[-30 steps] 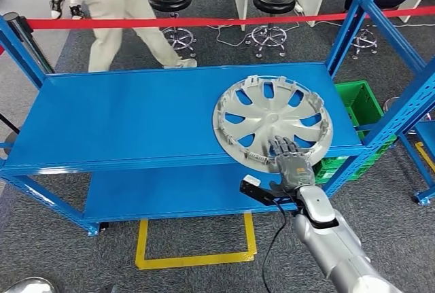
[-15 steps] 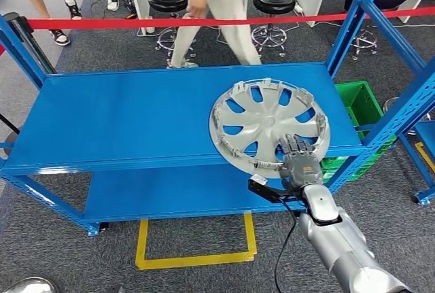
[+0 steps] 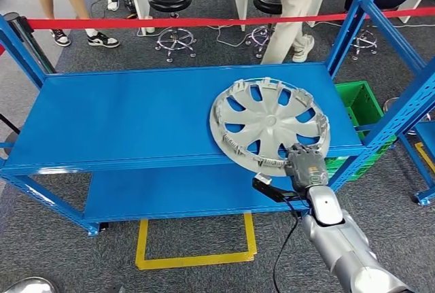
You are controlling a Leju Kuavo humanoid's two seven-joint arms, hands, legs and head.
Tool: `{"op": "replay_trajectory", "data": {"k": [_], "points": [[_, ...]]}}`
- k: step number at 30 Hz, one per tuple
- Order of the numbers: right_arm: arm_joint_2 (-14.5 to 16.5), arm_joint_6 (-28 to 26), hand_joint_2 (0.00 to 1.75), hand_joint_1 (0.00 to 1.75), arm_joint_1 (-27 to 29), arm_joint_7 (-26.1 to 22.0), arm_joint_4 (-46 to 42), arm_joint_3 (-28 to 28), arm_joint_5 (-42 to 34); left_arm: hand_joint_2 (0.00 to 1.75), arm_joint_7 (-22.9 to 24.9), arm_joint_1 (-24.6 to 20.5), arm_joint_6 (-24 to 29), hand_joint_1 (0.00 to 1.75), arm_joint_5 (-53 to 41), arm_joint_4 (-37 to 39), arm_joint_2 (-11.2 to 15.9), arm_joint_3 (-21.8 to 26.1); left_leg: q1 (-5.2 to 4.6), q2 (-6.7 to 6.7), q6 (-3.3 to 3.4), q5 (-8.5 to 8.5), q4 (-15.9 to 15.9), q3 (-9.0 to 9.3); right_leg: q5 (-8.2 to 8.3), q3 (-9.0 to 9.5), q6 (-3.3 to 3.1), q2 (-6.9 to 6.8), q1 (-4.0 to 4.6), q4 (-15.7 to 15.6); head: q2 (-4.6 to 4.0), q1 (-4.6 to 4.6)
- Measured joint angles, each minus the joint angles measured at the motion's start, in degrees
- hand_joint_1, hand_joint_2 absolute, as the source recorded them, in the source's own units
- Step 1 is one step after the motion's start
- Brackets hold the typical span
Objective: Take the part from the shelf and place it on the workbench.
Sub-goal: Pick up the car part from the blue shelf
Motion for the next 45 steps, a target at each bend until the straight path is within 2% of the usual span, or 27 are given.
{"op": "replay_trajectory", "data": {"k": [10, 17, 22, 26, 32, 38, 40, 45], "points": [[0.0, -3.56, 1.75, 1.75, 1.17, -1.77, -0.6, -2.97, -0.47, 0.0, -1.26, 0.06, -0.73, 0.0, -0.11, 0.01, 0.02, 0.04, 0.0, -0.02, 0.0, 0.0, 0.0, 0.03, 0.0, 0.02, 0.0, -0.03, 0.0, 0.0, 0.0, -0.01], [-0.18, -4.46, 1.75, 1.75, 5.15, -2.64, -5.86, -5.98, -0.78, 0.0, -7.19, 0.24, 0.37, 0.0, -0.47, 0.0, 0.11, 0.26, 0.0, -0.03, 0.0, 0.0, 0.0, 0.02, 0.0, 0.01, 0.0, -0.03, 0.0, -0.01, 0.0, -0.01], [-0.28, -4.34, 1.75, 1.75, 6.05, -2.69, -7.22, -6.57, -0.75, 0.0, -7.73, 0.25, 0.6, 0.0, -0.47, 0.0, 0.17, 0.43, 0.0, -0.02, 0.0, -0.01, 0.0, 0.02, 0.0, 0.01, 0.0, -0.02, -0.01, -0.01, 0.0, -0.01], [-0.62, -4.53, 1.75, 1.75, 8.79, -3.0, -11.61, -8.5, -0.16, 1.75, -9.52, 0.35, 1.89, 0.0, -1.1, 0.0, 0.33, 0.74, 0.01, -0.03, 0.0, 0.0, 0.0, 0.02, -0.01, -0.01, 0.0, -0.04, 0.0, 0.0, 0.0, -0.01], [-0.66, -1.86, 1.75, 1.75, 13.23, -5.0, -19.97, -10.56, -1.9, 1.75, -11.23, 0.38, 2.14, 0.0, -3.29, 0.0, 0.56, 0.67, 0.0, -0.02, 0.0, -0.01, 0.0, -0.05, -0.01, 0.11, -0.01, 0.01, 0.0, 0.0, 0.0, -0.01], [-0.63, 3.12, 1.75, 1.75, 14.79, -10.08, -26.91, -11.04, -13.47, 1.75, -11.22, 0.38, 2.14, 0.0, -2.79, 0.0, 0.58, 1.19, 0.0, -0.02, 0.0, -0.01, 0.0, -0.05, -0.02, -0.05, -0.02, 0.0, 0.0, 0.0, 0.0, -0.01], [-0.58, 5.45, 1.75, 1.75, 15.1, -12.47, -28.45, -11.11, -18.7, 1.75, -11.26, 0.39, 2.13, 0.0, -2.43, 0.0, 0.57, 1.46, 0.01, -0.02, 0.0, -0.01, 0.0, -0.05, -0.02, -0.04, -0.02, 0.0, 0.01, 0.0, 0.0, -0.01], [-0.32, 14.42, 1.75, 1.75, 15.85, -18.73, -35.65, -11.09, -38.94, 1.75, -12.41, 0.37, 1.71, 0.0, -1.58, 0.0, 0.5, 3.18, 0.01, 0.07, -0.01, -0.01, -0.01, 0.0, -0.01, -0.04, -0.02, 0.11, 0.01, 0.0, 0.0, -0.01]]}}
